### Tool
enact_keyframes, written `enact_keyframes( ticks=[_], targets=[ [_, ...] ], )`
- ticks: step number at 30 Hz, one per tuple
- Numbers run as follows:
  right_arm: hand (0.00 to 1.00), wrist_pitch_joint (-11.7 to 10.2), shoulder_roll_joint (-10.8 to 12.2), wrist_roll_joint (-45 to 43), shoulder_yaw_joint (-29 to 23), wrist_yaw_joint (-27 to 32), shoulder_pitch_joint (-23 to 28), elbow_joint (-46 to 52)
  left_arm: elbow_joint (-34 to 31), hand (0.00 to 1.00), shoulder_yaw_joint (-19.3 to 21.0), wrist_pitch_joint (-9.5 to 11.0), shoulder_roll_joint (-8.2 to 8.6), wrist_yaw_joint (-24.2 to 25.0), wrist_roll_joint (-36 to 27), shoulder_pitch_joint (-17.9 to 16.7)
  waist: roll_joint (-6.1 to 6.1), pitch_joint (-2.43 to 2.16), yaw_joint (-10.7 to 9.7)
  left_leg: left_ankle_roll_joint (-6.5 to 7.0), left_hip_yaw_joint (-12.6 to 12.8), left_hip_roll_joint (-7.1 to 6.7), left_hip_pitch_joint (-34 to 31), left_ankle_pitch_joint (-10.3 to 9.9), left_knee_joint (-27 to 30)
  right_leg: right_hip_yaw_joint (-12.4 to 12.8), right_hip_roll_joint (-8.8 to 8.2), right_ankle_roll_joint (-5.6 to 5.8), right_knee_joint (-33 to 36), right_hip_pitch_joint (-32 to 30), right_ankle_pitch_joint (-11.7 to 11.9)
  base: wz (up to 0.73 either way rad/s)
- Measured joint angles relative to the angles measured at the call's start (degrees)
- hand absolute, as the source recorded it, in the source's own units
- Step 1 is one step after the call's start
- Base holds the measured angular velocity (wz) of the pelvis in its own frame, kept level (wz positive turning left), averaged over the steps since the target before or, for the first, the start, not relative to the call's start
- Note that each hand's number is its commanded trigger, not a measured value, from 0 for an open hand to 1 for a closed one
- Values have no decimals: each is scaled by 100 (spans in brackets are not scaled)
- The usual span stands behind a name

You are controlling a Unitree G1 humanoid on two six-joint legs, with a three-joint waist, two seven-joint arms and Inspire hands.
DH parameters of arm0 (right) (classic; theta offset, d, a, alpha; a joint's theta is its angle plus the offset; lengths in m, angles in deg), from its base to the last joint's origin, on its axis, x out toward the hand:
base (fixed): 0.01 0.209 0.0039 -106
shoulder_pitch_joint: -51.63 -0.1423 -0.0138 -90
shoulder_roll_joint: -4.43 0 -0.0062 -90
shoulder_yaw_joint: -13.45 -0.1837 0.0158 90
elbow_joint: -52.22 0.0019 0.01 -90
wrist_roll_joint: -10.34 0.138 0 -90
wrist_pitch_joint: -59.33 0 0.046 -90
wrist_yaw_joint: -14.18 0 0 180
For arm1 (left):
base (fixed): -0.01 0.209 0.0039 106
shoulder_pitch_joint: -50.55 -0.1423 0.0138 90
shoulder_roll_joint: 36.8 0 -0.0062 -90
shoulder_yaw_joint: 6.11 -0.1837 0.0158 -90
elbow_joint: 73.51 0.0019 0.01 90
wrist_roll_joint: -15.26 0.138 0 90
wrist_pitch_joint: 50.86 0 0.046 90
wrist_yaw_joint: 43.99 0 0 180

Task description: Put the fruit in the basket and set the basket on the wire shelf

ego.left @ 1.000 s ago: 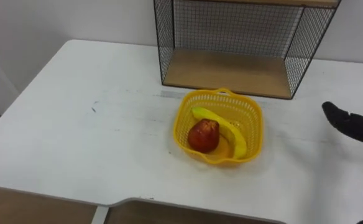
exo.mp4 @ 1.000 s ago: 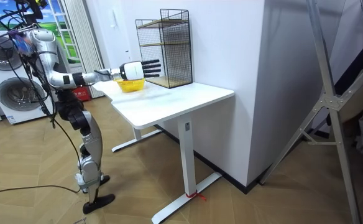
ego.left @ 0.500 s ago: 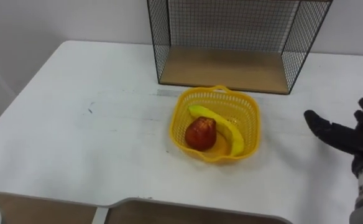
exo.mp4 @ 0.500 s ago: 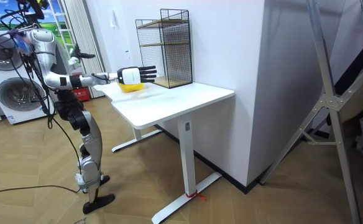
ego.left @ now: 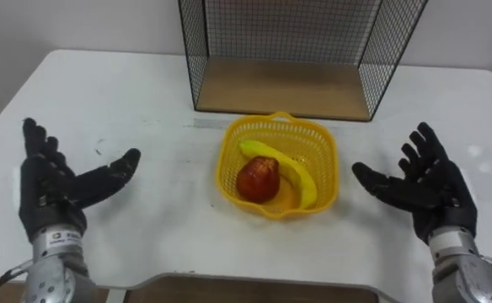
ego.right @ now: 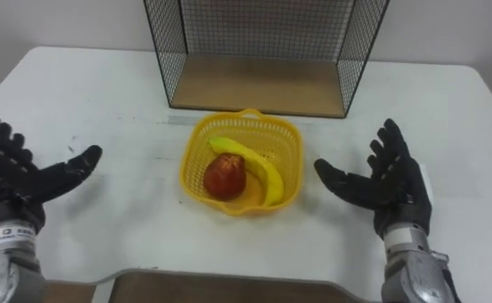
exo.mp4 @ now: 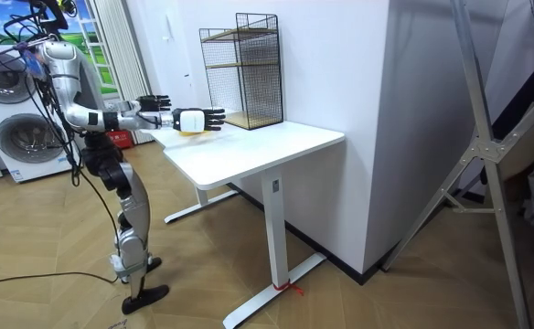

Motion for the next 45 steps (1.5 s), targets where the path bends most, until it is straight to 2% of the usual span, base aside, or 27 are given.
enact_keyframes(
  ticks=[6,17,22,24,31,39,45],
  targets=[
    [0,0,30,37,288,-243,-40,2,95,0,-251,0,42,716,-15,18,46,-11,-89,-1,89,39,9,-1,19,40,30,-15,8,27,33,-6],
    [0,-1,72,65,468,-361,-50,-61,652,0,-485,-146,52,1339,-13,194,74,4,-165,5,266,74,-20,-6,14,208,50,-14,133,-145,56,-9],
    [0,2,207,352,516,-380,-50,-130,744,0,-500,-261,131,1446,-14,194,56,1,-192,5,335,85,-28,-5,-17,244,51,-14,155,-206,55,-7],
    [0,5,217,509,585,-418,-50,-130,752,0,-513,-351,130,1497,-40,191,7,-3,-210,5,355,91,-37,-3,-35,246,52,-14,172,-238,55,-4],
    [0,7,227,695,656,-596,-50,-144,788,0,-682,-404,120,1582,-133,192,-136,-8,-219,5,374,94,-31,-3,-27,247,48,-14,170,-232,55,0],
    [0,79,250,650,803,-741,-50,-338,806,0,-843,-441,127,1641,-144,191,-120,-11,-246,4,387,124,-36,-4,-10,252,56,-14,181,-230,56,0],
    [0,83,252,628,951,-871,-50,-339,863,0,-946,-463,231,1831,-153,198,-53,-9,-255,4,392,125,-30,-4,-2,248,55,-15,183,-217,56,0]
  ],
)
